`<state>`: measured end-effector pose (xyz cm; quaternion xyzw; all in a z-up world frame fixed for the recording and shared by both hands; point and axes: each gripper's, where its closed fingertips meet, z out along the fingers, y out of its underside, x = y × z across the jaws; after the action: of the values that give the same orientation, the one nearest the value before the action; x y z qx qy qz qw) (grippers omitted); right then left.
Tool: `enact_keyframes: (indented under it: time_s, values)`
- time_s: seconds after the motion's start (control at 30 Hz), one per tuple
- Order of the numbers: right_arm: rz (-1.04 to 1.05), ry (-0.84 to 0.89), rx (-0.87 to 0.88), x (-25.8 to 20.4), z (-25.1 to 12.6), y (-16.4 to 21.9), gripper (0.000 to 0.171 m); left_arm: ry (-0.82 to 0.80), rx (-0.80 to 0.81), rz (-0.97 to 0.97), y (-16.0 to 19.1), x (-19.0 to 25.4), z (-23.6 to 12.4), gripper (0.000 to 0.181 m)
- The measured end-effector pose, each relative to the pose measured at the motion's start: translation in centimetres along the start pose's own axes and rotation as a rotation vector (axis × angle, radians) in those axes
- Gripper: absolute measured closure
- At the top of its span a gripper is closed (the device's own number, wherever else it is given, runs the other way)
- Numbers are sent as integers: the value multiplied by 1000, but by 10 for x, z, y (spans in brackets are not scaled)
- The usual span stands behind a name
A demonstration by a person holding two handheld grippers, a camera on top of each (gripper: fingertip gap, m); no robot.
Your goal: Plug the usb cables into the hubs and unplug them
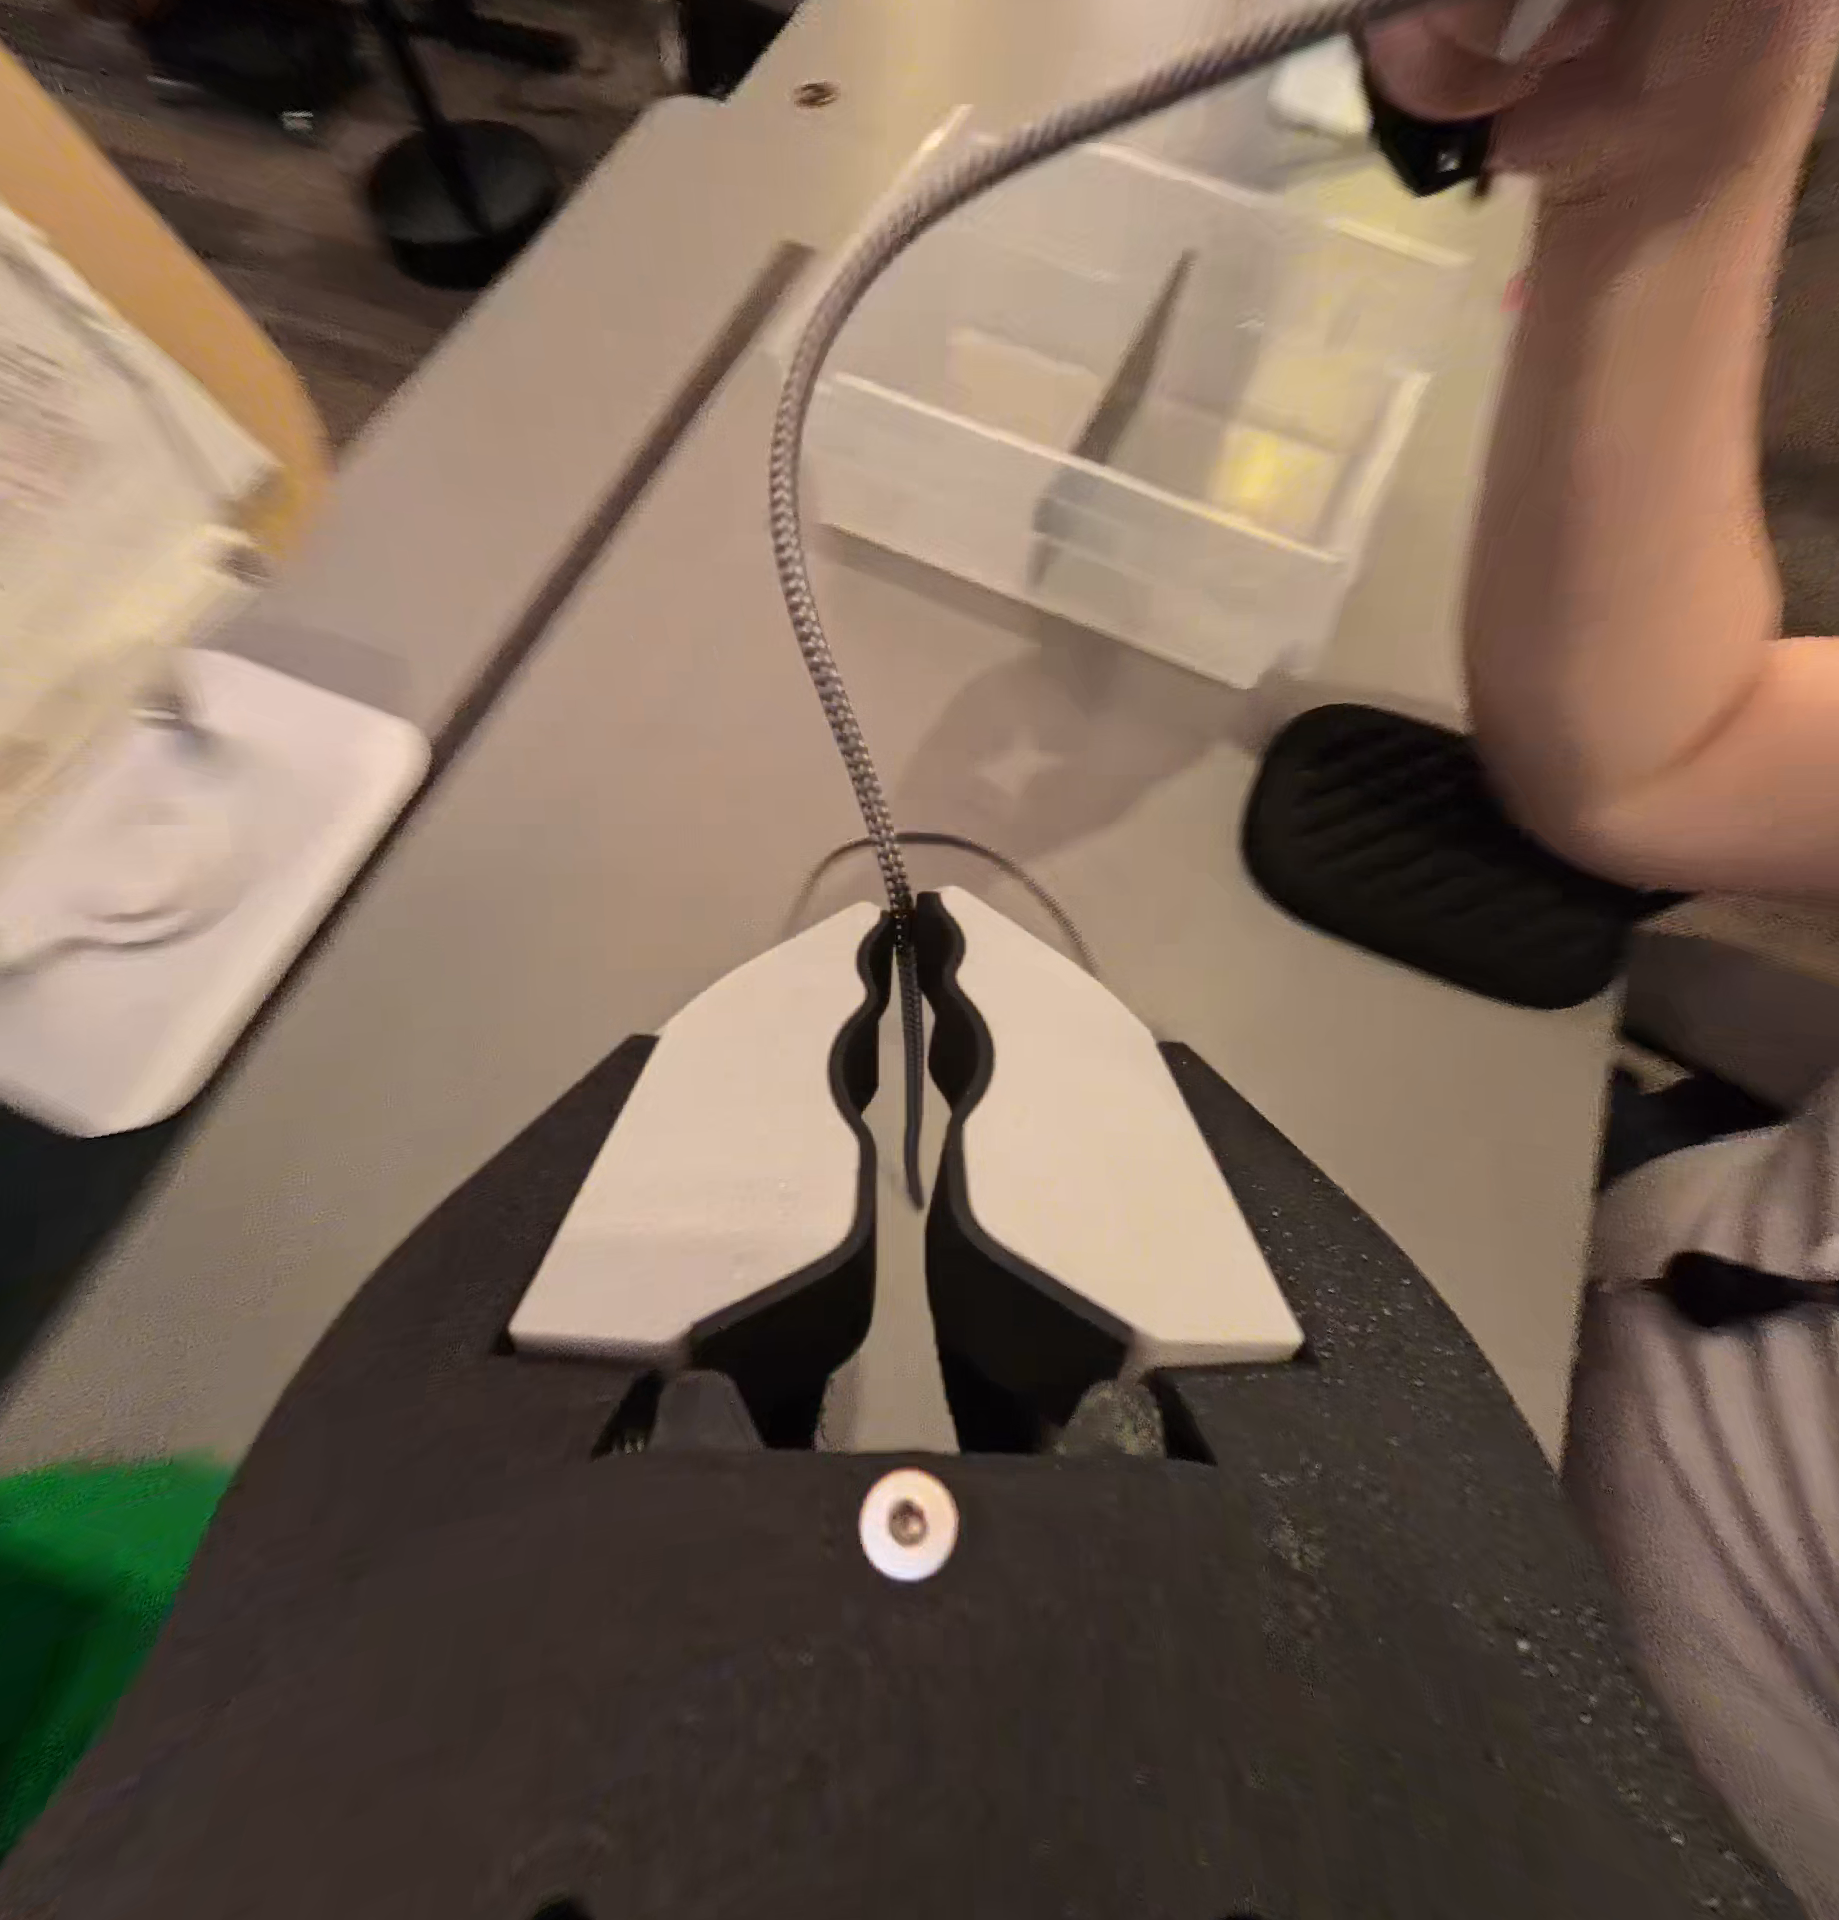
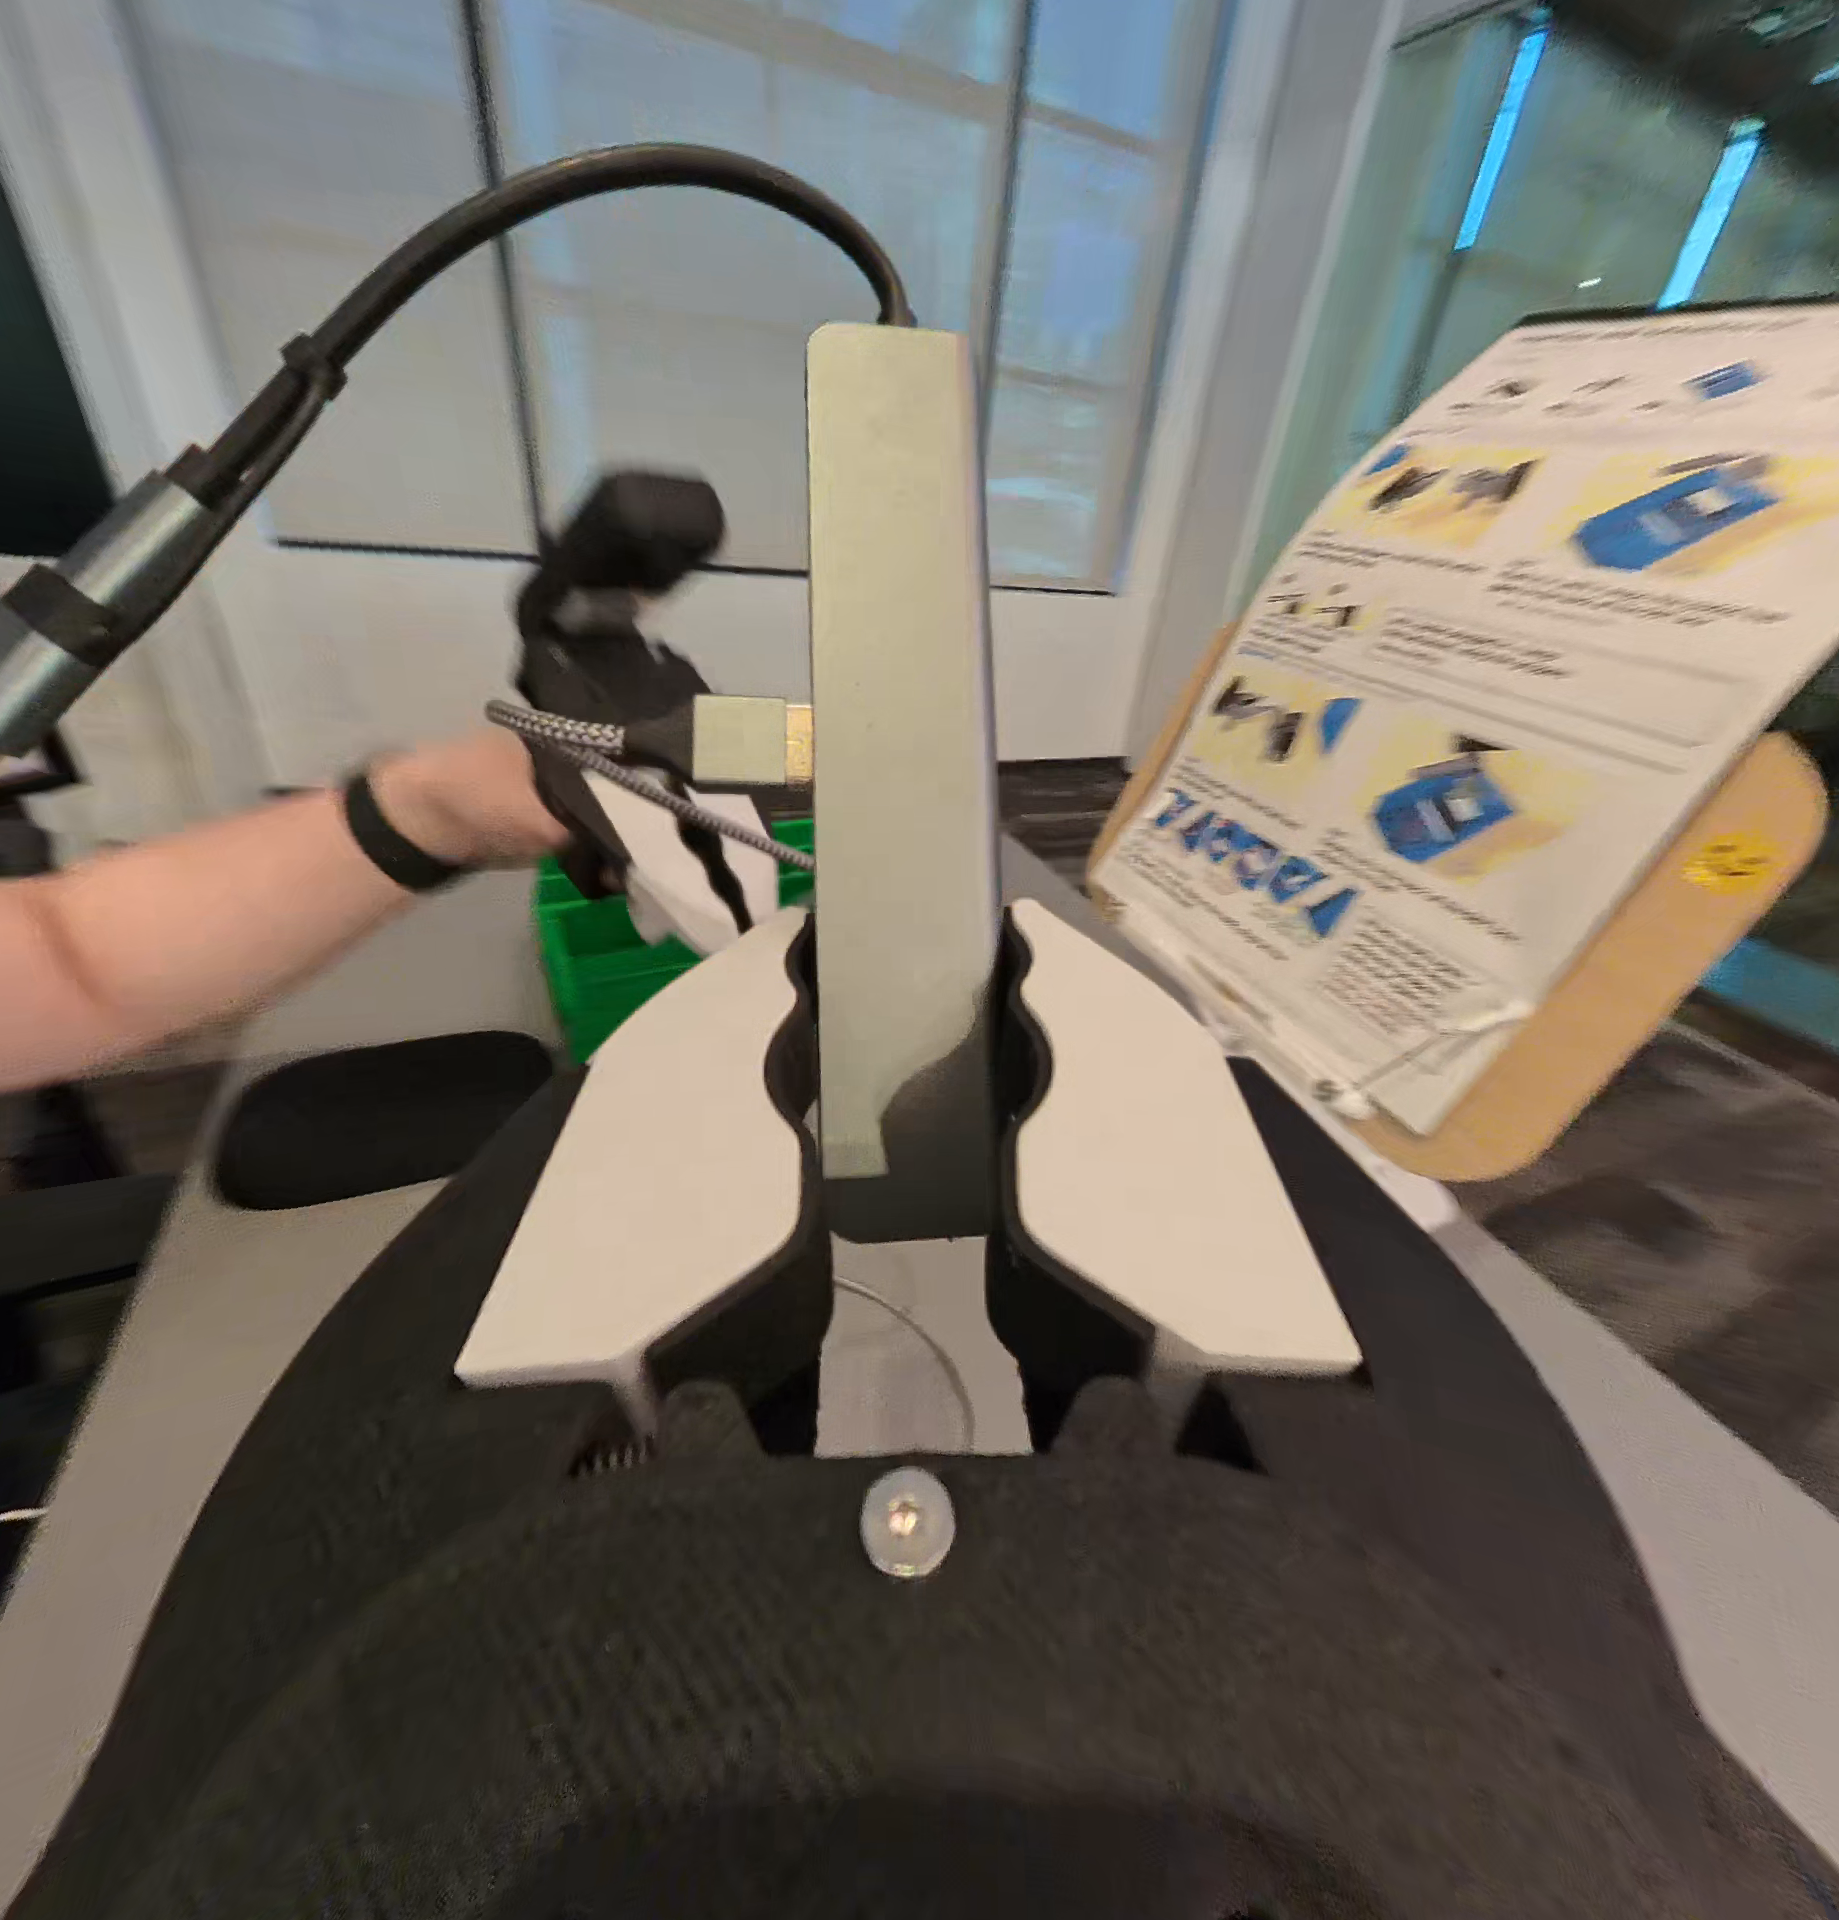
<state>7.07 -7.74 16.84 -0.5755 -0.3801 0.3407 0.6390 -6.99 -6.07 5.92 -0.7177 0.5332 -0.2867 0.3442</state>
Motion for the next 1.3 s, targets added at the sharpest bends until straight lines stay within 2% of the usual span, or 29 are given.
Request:
enact_keyframes:
  time_s: [0.1,0.17,0.23,0.37,0.57,0.67,0.73,0.8,0.9,0.97,1.03,1.13,1.2,1.3]
  values:
    - [103,-144,2,-6,4,10,140,146,91,-69,21,11,28,172]
    - [144,-240,-27,-13,7,20,140,202,148,-86,18,13,30,145]
    - [184,-339,-69,-21,10,32,140,189,234,-47,4,9,19,127]
    - [155,-488,-119,-37,22,54,140,208,328,47,-15,11,-15,110]
    - [-87,-436,-224,-39,43,87,140,296,210,68,15,15,-43,105]
    - [-154,-348,-314,-26,51,105,140,399,204,45,33,17,-64,103]
    - [-182,-283,-383,-14,54,119,139,453,179,-5,44,18,-71,108]
    - [-194,-272,-441,-8,52,133,139,369,115,-3,55,5,-64,105]
    - [-204,-295,-532,-10,51,152,139,165,249,19,23,-23,-58,104]
    - [-247,-323,-594,-19,56,163,139,140,366,19,-4,-21,-55,108]
    - [-315,-354,-657,-30,64,172,139,180,404,51,-18,-6,-42,110]
    - [-412,-332,-759,-34,73,186,140,187,231,109,-2,7,-1,114]
    - [-445,-318,-796,-34,75,190,140,141,95,166,17,5,24,111]
    - [-471,-291,-798,-30,76,188,140,52,-17,241,33,-5,47,112]
